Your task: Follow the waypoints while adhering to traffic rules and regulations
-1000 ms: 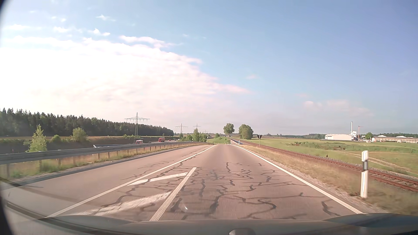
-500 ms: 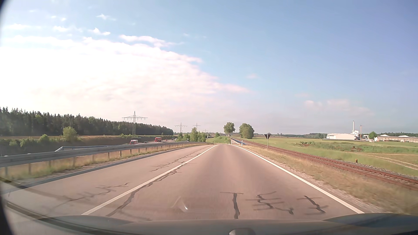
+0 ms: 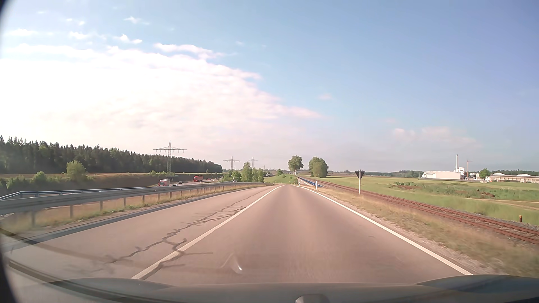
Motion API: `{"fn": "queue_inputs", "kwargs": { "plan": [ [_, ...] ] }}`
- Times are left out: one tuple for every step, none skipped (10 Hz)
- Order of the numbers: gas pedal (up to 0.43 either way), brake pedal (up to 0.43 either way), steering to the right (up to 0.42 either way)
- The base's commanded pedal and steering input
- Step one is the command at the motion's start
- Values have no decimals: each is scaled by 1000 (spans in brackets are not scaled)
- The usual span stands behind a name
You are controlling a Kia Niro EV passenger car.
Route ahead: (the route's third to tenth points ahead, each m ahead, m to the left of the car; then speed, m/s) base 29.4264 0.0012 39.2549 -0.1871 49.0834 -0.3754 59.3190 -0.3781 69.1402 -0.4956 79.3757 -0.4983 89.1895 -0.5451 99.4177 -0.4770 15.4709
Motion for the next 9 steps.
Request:
{"fn": "queue_inputs", "kwargs": {
  "plan": [
    [118,0,2],
    [118,0,2],
    [118,0,2],
    [118,0,2],
    [118,0,2],
    [118,0,1],
    [118,0,1],
    [118,0,2],
    [118,0,2]
  ]
}}
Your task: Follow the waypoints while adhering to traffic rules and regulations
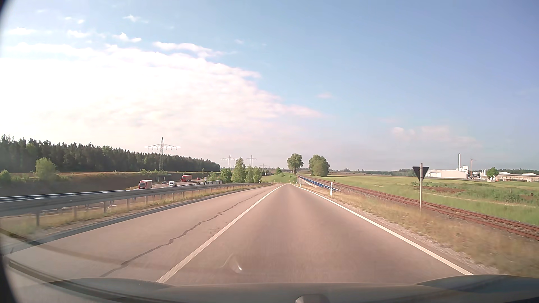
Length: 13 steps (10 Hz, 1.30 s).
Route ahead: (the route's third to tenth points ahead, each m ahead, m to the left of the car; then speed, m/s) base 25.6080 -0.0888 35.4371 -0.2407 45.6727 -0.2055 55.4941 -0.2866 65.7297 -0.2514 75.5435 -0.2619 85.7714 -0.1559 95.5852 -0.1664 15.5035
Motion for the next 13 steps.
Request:
{"fn": "queue_inputs", "kwargs": {
  "plan": [
    [118,0,1],
    [118,0,2],
    [118,0,1],
    [118,0,1],
    [118,0,2],
    [118,0,1],
    [118,0,1],
    [118,0,1],
    [118,0,1],
    [118,0,1],
    [118,0,1],
    [118,0,1],
    [118,0,1]
  ]
}}
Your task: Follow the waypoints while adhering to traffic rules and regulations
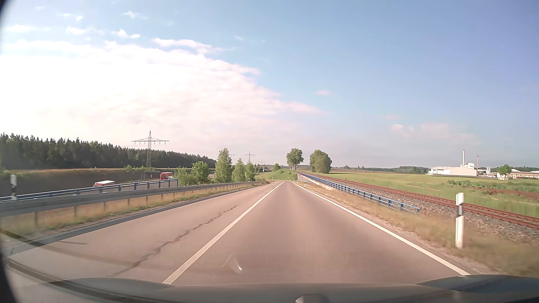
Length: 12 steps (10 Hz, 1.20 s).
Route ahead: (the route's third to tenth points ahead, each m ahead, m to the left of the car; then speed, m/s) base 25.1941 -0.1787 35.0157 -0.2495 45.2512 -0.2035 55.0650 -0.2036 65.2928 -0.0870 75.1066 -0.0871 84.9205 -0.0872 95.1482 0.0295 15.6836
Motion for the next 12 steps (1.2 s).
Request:
{"fn": "queue_inputs", "kwargs": {
  "plan": [
    [118,0,1],
    [118,0,1],
    [118,0,1],
    [118,0,1],
    [118,0,1],
    [118,0,1],
    [118,0,1],
    [118,0,1],
    [118,0,1],
    [118,0,1],
    [118,0,0],
    [118,0,1]
  ]
}}
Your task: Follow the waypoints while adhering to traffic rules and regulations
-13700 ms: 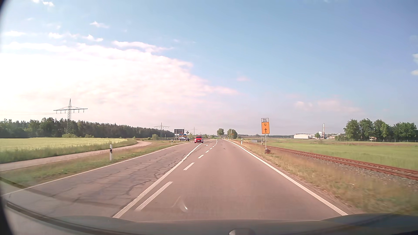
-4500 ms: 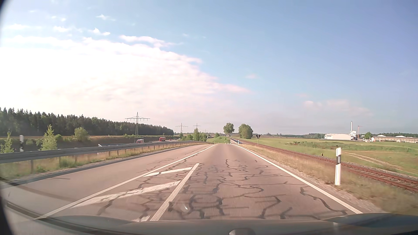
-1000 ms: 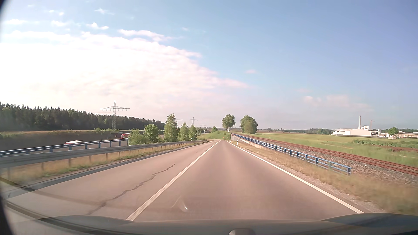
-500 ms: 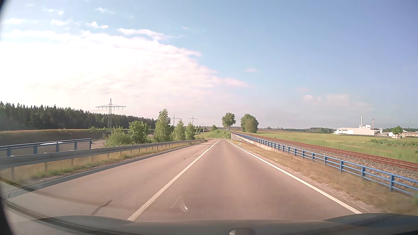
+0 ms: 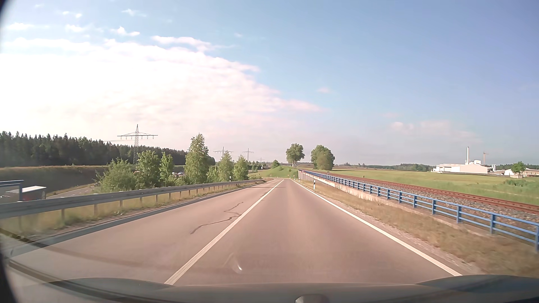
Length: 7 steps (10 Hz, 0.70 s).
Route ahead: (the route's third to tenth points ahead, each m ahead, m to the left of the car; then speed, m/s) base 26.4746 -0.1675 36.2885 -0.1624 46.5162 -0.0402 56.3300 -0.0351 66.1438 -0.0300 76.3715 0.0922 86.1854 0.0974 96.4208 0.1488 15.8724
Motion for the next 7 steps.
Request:
{"fn": "queue_inputs", "kwargs": {
  "plan": [
    [118,0,1],
    [118,0,1],
    [189,0,1],
    [319,0,1],
    [350,0,0],
    [350,0,0],
    [339,0,1]
  ]
}}
